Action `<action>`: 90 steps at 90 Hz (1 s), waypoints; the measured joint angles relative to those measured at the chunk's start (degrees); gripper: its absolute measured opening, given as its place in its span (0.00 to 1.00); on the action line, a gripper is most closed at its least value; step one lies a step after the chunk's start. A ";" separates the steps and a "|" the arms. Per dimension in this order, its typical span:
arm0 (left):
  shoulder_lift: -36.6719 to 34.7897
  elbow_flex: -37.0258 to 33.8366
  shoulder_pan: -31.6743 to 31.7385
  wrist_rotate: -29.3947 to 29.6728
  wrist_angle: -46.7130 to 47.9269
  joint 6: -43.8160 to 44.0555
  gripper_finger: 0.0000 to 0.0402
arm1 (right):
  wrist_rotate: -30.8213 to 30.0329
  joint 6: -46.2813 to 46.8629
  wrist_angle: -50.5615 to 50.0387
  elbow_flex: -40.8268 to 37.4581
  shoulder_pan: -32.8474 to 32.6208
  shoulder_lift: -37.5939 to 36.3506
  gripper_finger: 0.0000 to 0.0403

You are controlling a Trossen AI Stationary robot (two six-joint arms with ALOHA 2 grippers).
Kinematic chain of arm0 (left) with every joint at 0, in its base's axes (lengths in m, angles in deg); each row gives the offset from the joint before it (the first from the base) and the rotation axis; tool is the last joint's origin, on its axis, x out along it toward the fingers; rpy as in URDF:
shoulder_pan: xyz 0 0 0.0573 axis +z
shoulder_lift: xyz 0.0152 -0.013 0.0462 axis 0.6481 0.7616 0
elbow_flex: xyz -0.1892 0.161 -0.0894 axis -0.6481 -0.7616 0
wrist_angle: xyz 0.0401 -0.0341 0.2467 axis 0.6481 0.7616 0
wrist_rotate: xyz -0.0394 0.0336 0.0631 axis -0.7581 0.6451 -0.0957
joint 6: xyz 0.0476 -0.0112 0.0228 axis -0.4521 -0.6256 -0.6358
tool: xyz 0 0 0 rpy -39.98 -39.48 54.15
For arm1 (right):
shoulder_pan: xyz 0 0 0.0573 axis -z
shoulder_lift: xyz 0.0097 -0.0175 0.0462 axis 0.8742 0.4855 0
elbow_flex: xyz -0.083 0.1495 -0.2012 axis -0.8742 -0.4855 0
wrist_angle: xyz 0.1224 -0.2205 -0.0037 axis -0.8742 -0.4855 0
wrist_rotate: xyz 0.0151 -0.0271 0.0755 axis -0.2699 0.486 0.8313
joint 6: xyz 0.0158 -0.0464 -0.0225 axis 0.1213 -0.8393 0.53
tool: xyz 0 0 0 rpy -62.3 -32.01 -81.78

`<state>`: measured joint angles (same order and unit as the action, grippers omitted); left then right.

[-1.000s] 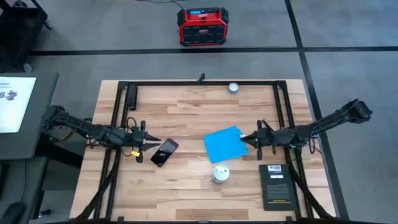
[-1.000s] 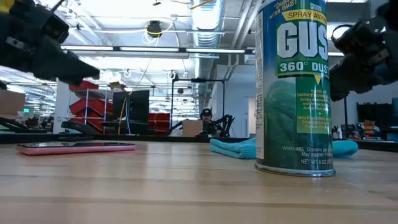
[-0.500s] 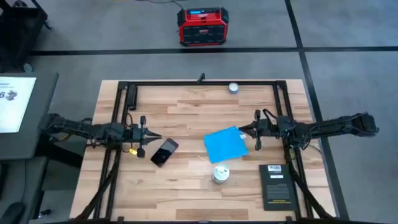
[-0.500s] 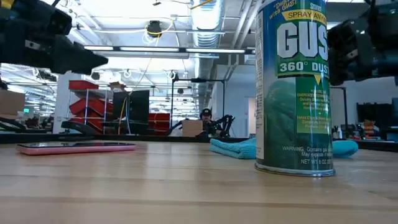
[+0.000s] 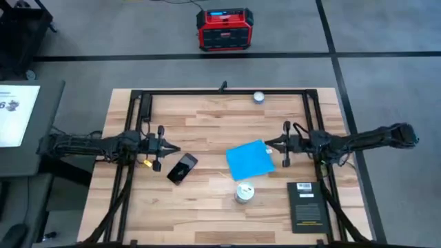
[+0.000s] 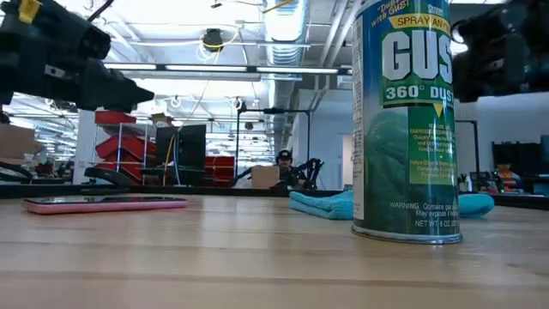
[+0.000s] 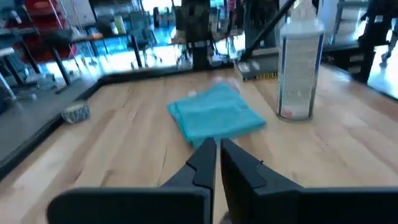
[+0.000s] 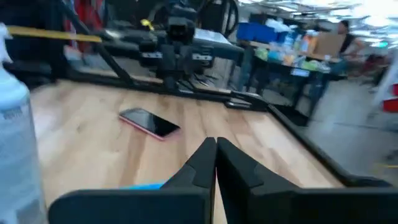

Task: Apply microfiber cloth
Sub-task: Return to Home Position

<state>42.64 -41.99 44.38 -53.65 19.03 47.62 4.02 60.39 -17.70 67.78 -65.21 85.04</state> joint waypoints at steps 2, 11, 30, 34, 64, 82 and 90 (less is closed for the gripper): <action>0.04 0.25 0.00 -0.23 -0.12 -0.29 0.00 | -2.27 -0.57 -2.00 0.26 -1.36 -1.30 0.00; -0.31 0.40 0.00 -1.07 -0.36 -0.73 0.00 | -10.97 -2.62 -8.76 0.70 -7.19 -8.25 0.00; -0.42 0.47 0.00 -1.05 -0.02 -0.72 0.00 | -18.46 -7.92 -15.62 -0.94 -15.99 -25.73 0.00; -0.41 0.50 -0.01 -1.05 -0.02 -0.57 0.00 | -19.14 -8.72 -16.14 -2.60 -16.75 -29.62 0.00; -0.38 0.62 -0.02 -1.10 1.53 0.87 0.00 | -17.11 2.73 -26.17 -3.06 -13.61 -34.47 0.00; -0.37 -1.40 0.71 0.25 1.89 2.10 0.00 | -15.04 7.81 -26.30 -3.08 -10.31 -30.75 0.00; -0.45 -1.65 0.94 0.01 0.57 2.08 0.00 | -14.94 10.17 -26.37 -3.08 -9.07 -29.16 0.00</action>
<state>42.19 -43.64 45.32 -53.64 19.60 49.70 -10.91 70.56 -44.06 64.70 -74.27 55.89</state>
